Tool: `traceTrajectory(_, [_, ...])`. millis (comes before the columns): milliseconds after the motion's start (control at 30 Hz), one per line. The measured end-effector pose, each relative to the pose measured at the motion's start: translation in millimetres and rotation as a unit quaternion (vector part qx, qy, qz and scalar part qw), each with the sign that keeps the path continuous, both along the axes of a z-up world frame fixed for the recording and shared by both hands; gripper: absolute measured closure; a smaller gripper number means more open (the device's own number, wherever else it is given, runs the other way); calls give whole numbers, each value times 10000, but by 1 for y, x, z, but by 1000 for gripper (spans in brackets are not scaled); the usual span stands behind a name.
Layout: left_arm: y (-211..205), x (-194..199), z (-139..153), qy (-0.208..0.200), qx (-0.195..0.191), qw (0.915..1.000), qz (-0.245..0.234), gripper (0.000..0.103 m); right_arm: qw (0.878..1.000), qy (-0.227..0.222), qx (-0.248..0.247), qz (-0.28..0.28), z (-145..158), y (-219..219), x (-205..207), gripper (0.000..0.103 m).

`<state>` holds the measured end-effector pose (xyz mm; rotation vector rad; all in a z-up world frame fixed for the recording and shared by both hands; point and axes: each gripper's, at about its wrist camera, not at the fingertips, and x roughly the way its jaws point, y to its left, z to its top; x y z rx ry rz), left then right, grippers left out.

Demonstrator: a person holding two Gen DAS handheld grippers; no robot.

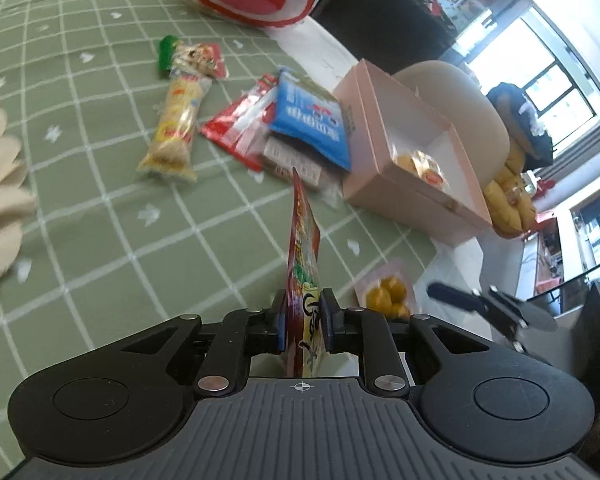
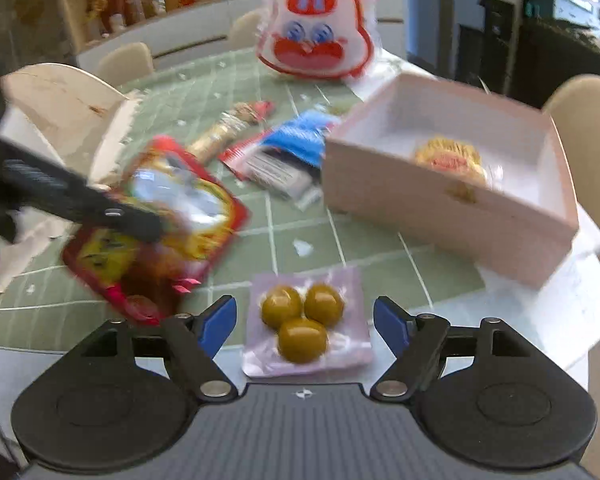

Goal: Organize snacks

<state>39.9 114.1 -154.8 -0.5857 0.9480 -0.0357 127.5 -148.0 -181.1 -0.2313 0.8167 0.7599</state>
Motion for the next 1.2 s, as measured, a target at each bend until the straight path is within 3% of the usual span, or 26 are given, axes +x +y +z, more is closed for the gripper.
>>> traceTrajectory(67, [-6,-9,0,45,18,10000,-24,83,10000,-41,83,3,0,2,1,27])
traceTrajectory(167, [-17,-21,-1,87,27,10000,6,83,9990,-438,50,61,2,8,-5,42])
traceTrajectory(233, [-22,-29,-1,89,4,9999,52,83,9987,-470,11,218,1,13,-6,51])
traceTrajectory(467, [-41,-51,2,79,-65,9999,39,83,9996,-173,-132,163,-11,16,1,50])
traceTrajectory(533, [-44,-55,3,28,-143,9999,-19,83,9992,-191,-247,229,-6,13,-6,52])
traceTrajectory(667, [-52,-56,14,-188,-391,9988,-229,83,9996,-228,-27,172,22,-10,-18,53])
traceTrajectory(800, [-60,-35,46,-682,-562,9947,-517,83,9978,-584,305,-68,74,-48,-24,62])
traceTrajectory(833, [-61,-26,57,-846,-583,9929,-599,83,9964,-752,377,-143,91,-58,-23,85])
traceTrajectory(867, [-63,-14,71,-1038,-582,9905,-697,83,9949,-889,419,-226,106,-65,-21,94])
traceTrajectory(1033, [-70,49,122,-1687,-320,9809,-911,83,9856,-1482,651,-493,164,-89,2,96])
traceTrajectory(1133, [-67,76,124,-1693,-437,9813,-808,83,9866,-1374,675,-569,163,-98,18,95])
traceTrajectory(1200, [-66,83,116,-1596,-540,9825,-790,83,9885,-1228,579,-662,144,-108,23,90])
